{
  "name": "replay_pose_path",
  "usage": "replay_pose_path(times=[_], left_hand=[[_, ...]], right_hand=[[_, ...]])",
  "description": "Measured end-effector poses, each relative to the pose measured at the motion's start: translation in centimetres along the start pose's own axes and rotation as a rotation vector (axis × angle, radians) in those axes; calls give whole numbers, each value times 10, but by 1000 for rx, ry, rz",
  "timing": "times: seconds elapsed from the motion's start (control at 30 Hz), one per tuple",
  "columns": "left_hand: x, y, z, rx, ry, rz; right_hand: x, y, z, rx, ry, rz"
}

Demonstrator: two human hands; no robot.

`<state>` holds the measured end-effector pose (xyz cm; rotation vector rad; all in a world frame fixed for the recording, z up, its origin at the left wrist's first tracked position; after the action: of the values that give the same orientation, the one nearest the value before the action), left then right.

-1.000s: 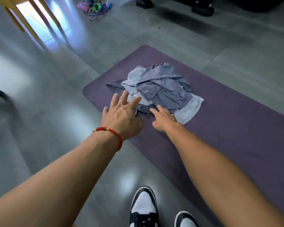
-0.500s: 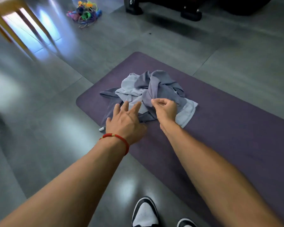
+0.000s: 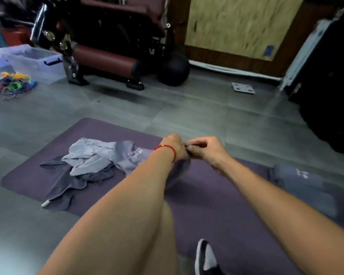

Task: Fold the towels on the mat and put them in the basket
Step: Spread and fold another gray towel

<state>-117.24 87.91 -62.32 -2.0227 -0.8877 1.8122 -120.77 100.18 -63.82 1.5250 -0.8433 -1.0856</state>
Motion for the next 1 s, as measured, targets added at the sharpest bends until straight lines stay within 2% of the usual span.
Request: replay_pose_path(times=[0.13, 0.27, 0.3, 0.37, 0.43, 0.47, 0.57, 0.67, 0.73, 0.83, 0.93, 1.0], left_hand=[[27, -53, -8, 182, 11, -20], [49, -102, -19, 371, -52, -40], [59, -110, -19, 395, -12, -93], [89, -128, -21, 426, 171, -222], [121, -148, -26, 439, 336, -296], [134, -159, -26, 448, 358, -325], [156, -184, -20, 423, 293, -425], [172, -197, -15, 370, 320, -521], [178, -203, -12, 378, 340, -563], [176, -203, -7, 392, 340, -605], [165, -207, -6, 446, 302, -618], [150, -211, -4, 493, 227, -588]], right_hand=[[-70, 15, -32, 1, -116, -57], [-142, 2, -59, 136, -312, 72], [-159, 0, -65, 156, -337, 99], [-190, -2, -76, 168, -350, 134], [-209, -4, -87, 167, -302, 130], [-215, -5, -91, 165, -269, 97], [-239, -9, -100, 96, -255, -126], [-279, -9, -109, 32, -367, -622], [-291, -13, -111, 28, -342, -744], [-297, -24, -101, -20, -253, -678], [-293, -32, -97, -5, -198, -386], [-291, -29, -95, -21, -195, -405]])
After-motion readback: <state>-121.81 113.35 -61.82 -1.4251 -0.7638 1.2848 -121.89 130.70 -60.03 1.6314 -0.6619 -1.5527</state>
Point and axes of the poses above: each hand's wrist, its own z-axis towards the middle knuckle, its own x-axis out of the palm, y = z × x, the point moved 9 cm from there along z, towards the middle knuckle, and after that the axes turned 4 degrees about -y, right-handed, at the moved point
